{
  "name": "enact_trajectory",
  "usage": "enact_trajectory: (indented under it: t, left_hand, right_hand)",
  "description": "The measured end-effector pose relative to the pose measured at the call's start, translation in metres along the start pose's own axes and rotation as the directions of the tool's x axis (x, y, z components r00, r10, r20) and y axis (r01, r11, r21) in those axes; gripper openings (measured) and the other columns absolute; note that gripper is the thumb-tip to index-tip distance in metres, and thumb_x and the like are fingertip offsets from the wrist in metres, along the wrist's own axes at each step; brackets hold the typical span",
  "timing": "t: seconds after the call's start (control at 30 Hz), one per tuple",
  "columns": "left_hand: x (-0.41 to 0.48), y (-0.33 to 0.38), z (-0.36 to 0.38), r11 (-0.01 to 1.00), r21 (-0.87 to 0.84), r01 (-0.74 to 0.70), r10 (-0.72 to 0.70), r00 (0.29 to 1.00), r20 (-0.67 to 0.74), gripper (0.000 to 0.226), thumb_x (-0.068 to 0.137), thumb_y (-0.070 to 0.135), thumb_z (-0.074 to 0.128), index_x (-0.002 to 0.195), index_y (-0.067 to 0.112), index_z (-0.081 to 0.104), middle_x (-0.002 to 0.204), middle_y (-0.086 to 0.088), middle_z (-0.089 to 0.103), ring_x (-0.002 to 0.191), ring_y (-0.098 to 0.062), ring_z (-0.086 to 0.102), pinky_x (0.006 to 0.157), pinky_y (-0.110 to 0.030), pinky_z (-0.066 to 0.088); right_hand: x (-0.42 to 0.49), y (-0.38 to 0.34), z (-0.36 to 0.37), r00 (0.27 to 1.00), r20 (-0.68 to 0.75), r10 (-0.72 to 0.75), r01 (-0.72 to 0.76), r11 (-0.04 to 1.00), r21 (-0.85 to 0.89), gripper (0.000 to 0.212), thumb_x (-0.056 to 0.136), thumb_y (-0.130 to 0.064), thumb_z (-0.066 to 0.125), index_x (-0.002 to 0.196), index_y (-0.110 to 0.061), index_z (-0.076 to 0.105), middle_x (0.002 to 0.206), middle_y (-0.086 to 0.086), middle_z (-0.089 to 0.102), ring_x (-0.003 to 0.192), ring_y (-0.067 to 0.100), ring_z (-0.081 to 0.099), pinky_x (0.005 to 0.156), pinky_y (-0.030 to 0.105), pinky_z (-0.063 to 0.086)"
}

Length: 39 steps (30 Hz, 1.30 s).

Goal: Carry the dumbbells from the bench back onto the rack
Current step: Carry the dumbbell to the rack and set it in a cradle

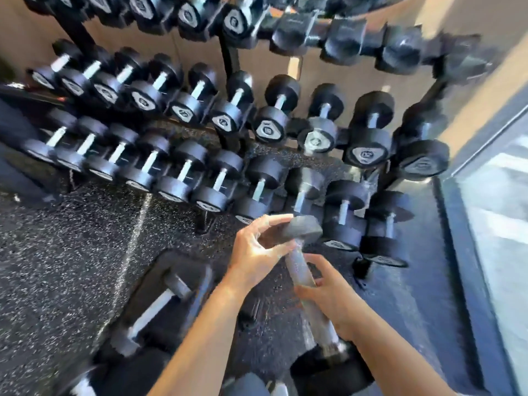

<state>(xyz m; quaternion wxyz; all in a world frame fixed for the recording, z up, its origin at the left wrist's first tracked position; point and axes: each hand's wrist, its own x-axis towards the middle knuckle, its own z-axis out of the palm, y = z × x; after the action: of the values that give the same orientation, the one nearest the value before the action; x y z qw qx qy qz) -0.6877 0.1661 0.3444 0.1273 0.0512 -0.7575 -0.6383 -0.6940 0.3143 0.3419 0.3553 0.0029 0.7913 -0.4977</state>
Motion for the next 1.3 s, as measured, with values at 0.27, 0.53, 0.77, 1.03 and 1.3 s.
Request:
enact_trajectory:
  t: [0.27,0.53,0.77,1.03,1.3]
  left_hand:
    - [0.113,-0.002,0.075,0.999,-0.037,-0.02,0.027,0.974,0.224,0.044,0.068,0.005,0.075,0.094,0.038,0.062,0.102,0.019,0.062,0.096,0.015,0.053,0.081,-0.002,0.037]
    - [0.246,0.006,0.124,0.988,-0.118,-0.102,0.143,0.891,0.43,0.042,0.069,0.007,0.075,0.098,0.036,0.063,0.102,0.025,0.063,0.091,0.011,0.057,0.079,-0.005,0.042]
    - [0.328,0.008,0.185,0.982,-0.122,-0.147,0.189,0.832,0.522,0.046,0.069,0.009,0.075,0.095,0.044,0.061,0.102,0.023,0.062,0.099,0.01,0.055,0.082,-0.003,0.039]
    - [0.423,0.01,0.28,0.956,-0.136,-0.26,0.289,0.756,0.588,0.043,0.07,0.003,0.074,0.104,0.028,0.062,0.101,0.019,0.062,0.096,0.007,0.057,0.081,-0.006,0.042]
    - [0.53,0.04,0.383,0.961,-0.118,-0.25,0.269,0.747,0.608,0.043,0.072,0.005,0.073,0.102,0.034,0.061,0.101,0.019,0.062,0.096,0.006,0.058,0.082,-0.008,0.043]
  right_hand:
    - [0.055,-0.015,-0.085,0.973,-0.208,0.105,-0.065,0.98,0.188,0.047,0.079,-0.002,0.062,0.11,-0.033,0.047,0.077,0.006,0.059,0.059,0.019,0.057,0.054,0.027,0.046]
    - [0.123,-0.064,-0.157,0.923,-0.344,0.174,-0.053,0.941,0.334,0.051,0.08,0.0,0.061,0.117,-0.031,0.044,0.105,0.028,0.062,0.075,0.029,0.058,0.071,0.042,0.052]
    - [0.162,-0.084,-0.226,0.887,-0.405,0.223,-0.051,0.918,0.394,0.051,0.081,-0.001,0.061,0.117,-0.032,0.042,0.1,0.014,0.061,0.073,0.026,0.058,0.066,0.033,0.048]
    - [0.22,-0.087,-0.332,0.885,-0.404,0.231,-0.028,0.893,0.45,0.053,0.08,-0.001,0.06,0.117,-0.034,0.042,0.088,0.012,0.061,0.078,0.031,0.062,0.068,0.04,0.053]
    - [0.271,-0.106,-0.47,0.911,-0.396,0.114,0.091,0.881,0.465,0.049,0.081,0.001,0.06,0.112,-0.032,0.043,0.093,0.016,0.061,0.065,0.017,0.062,0.053,0.025,0.049]
